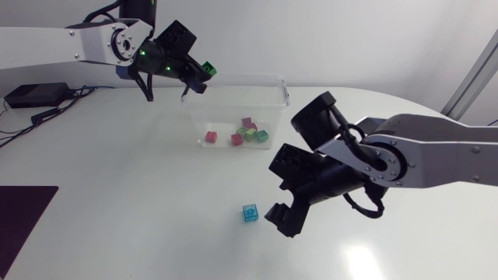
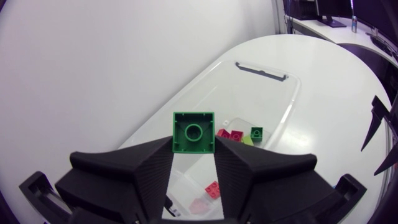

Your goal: Place the duplo bricks in the container

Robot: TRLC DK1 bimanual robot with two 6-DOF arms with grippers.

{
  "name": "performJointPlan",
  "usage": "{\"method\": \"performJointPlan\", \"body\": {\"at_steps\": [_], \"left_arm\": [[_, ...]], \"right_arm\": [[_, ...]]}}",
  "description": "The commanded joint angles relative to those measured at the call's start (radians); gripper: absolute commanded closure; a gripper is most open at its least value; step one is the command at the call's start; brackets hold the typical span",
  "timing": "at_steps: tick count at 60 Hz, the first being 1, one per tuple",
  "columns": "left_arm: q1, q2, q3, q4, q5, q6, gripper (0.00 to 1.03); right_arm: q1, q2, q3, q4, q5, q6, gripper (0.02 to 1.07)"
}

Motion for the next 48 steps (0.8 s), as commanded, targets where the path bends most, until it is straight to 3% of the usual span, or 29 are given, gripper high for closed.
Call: {"method": "performJointPlan", "body": {"at_steps": [1,7,12,19,23,48], "left_arm": [[0.018,0.063,0.062,0.021,-0.007,-0.027,0.69],[0.023,0.111,0.112,0.015,-0.009,-0.027,0.69],[0.018,0.124,0.135,0.000,-0.013,-0.032,0.60],[0.013,0.088,0.126,-0.022,-0.016,-0.041,0.18],[0.006,0.043,0.094,-0.028,-0.022,-0.047,0.06],[-0.020,-0.254,-0.149,-0.094,-0.084,-0.045,0.05]], "right_arm": [[0.015,0.038,0.024,0.009,0.004,0.012,0.06],[0.026,0.063,0.041,0.009,0.005,0.010,0.06],[0.026,0.095,0.064,0.004,0.007,0.007,0.06],[0.017,0.139,0.092,0.003,0.007,-0.024,0.06],[0.009,0.171,0.112,0.001,0.007,-0.051,0.06],[-0.028,0.323,0.215,-0.065,-0.054,-0.300,0.07]]}}
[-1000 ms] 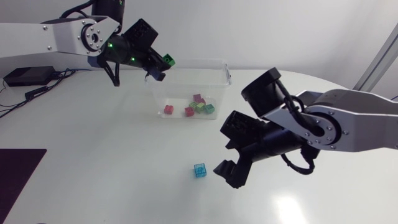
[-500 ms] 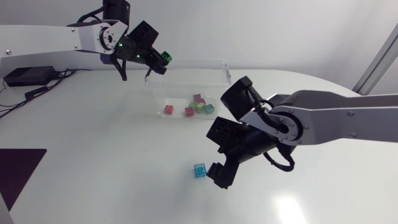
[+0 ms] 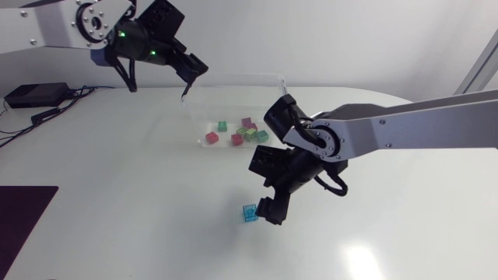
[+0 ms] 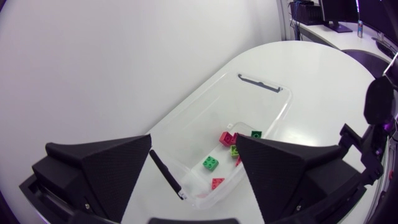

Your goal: Place the duplo bricks in the container

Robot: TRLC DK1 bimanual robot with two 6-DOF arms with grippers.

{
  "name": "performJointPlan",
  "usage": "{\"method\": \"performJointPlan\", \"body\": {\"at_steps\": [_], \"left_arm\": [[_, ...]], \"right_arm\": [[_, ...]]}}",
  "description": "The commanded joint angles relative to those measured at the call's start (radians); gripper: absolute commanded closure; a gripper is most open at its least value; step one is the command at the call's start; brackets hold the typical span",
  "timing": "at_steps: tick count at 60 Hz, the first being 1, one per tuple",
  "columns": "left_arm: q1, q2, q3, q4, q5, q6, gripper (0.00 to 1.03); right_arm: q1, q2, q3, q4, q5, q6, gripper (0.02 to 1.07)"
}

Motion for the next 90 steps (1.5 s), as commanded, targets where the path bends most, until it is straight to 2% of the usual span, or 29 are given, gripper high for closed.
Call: {"method": "performJointPlan", "body": {"at_steps": [1,14,29,44,60,66,71,74,80,90], "left_arm": [[-0.001,-0.080,-0.088,-0.018,-0.009,-0.012,0.05],[0.021,-0.232,-0.230,-0.054,-0.012,0.029,0.05],[0.045,-0.370,-0.321,-0.110,-0.012,0.054,0.05],[0.053,-0.468,-0.417,-0.121,-0.012,0.081,0.05],[0.074,-0.539,-0.473,-0.141,-0.009,0.104,0.05],[0.080,-0.562,-0.499,-0.143,-0.009,0.106,0.05],[0.084,-0.574,-0.511,-0.144,-0.009,0.109,0.05],[0.087,-0.582,-0.516,-0.146,-0.009,0.110,0.05],[0.094,-0.596,-0.519,-0.153,-0.007,0.110,0.05],[0.102,-0.620,-0.528,-0.164,-0.007,0.112,0.05]], "right_arm": [[-0.003,0.049,0.027,-0.028,-0.008,-0.087,0.07],[0.014,0.128,0.058,-0.038,-0.004,-0.187,0.07],[0.043,0.201,0.134,-0.124,0.013,-0.246,0.09],[0.066,0.266,0.217,-0.198,0.047,-0.283,0.14],[0.091,0.329,0.289,-0.264,0.070,-0.306,0.37],[0.100,0.342,0.305,-0.273,0.076,-0.306,0.51],[0.101,0.349,0.309,-0.271,0.076,-0.311,0.68],[0.103,0.355,0.311,-0.271,0.076,-0.308,0.73],[0.100,0.358,0.311,-0.278,0.073,-0.306,0.78],[0.092,0.321,0.277,-0.270,0.067,-0.302,0.79]]}}
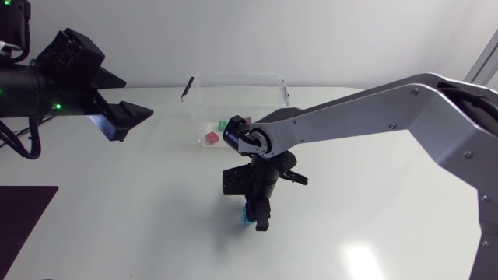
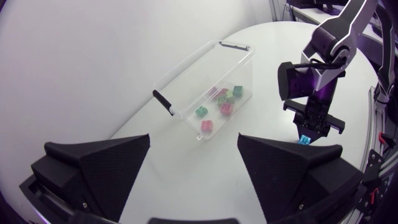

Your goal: Place the duplo bricks in the container

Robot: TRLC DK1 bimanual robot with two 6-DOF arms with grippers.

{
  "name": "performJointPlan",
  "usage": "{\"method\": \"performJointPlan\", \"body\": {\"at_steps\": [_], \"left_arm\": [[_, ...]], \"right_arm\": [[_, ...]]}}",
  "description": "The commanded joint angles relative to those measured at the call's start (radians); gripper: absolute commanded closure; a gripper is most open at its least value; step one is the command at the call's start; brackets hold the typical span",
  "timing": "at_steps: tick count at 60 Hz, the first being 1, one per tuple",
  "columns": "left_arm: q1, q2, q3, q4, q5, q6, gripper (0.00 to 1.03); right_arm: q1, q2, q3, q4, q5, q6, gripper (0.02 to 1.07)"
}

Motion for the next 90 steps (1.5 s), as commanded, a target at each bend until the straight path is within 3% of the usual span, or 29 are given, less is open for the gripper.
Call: {"method": "performJointPlan", "body": {"at_steps": [1,21,35,70,90], "left_arm": [[0.008,-0.030,-0.025,-0.014,-0.002,0.024,0.05],[0.013,-0.119,-0.082,-0.024,-0.008,-0.008,0.05],[0.011,-0.191,-0.160,-0.024,-0.039,-0.045,0.05],[-0.003,-0.329,-0.252,-0.058,-0.088,-0.111,0.05],[0.007,-0.450,-0.340,-0.074,-0.116,-0.143,0.05]], "right_arm": [[-0.005,-0.015,-0.026,-0.012,-0.005,-0.020,0.79],[-0.095,-0.246,-0.021,-0.016,-0.023,0.050,0.79],[-0.180,-0.295,0.069,0.076,-0.020,0.185,0.79],[-0.293,-0.095,0.419,0.206,0.083,0.440,0.78],[-0.318,0.047,0.565,0.238,0.142,0.501,0.76]]}}
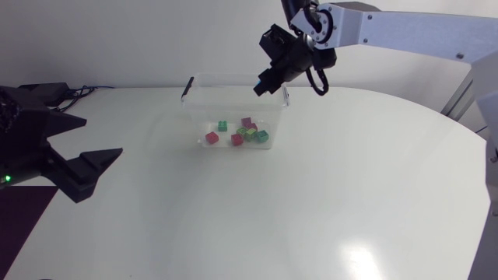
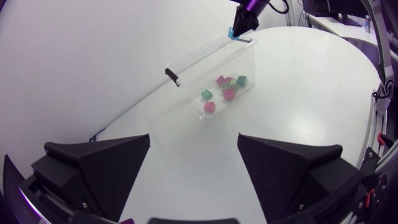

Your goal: Place the duplo bricks in the container

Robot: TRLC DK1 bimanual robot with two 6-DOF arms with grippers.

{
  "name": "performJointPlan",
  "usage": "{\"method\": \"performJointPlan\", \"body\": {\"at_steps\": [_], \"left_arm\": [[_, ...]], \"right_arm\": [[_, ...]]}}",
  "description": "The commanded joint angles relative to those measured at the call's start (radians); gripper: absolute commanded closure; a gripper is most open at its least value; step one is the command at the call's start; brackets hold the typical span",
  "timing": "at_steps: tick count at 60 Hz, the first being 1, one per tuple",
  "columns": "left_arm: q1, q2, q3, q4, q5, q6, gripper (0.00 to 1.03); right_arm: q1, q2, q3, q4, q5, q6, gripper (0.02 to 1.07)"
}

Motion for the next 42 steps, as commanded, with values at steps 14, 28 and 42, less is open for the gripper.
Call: {"method": "performJointPlan", "body": {"at_steps": [14,28,42], "left_arm": [[0.008,-0.105,-0.091,-0.004,-0.037,-0.068,0.05],[0.063,-0.170,-0.126,0.003,-0.041,-0.077,0.05],[0.094,-0.252,-0.166,0.011,-0.041,-0.094,0.05]], "right_arm": [[-0.002,0.046,0.024,0.077,0.072,0.087,0.06],[-0.003,-0.188,-0.243,0.247,0.151,0.098,0.06],[-0.026,-0.446,-0.575,0.398,0.262,0.121,0.06]]}}
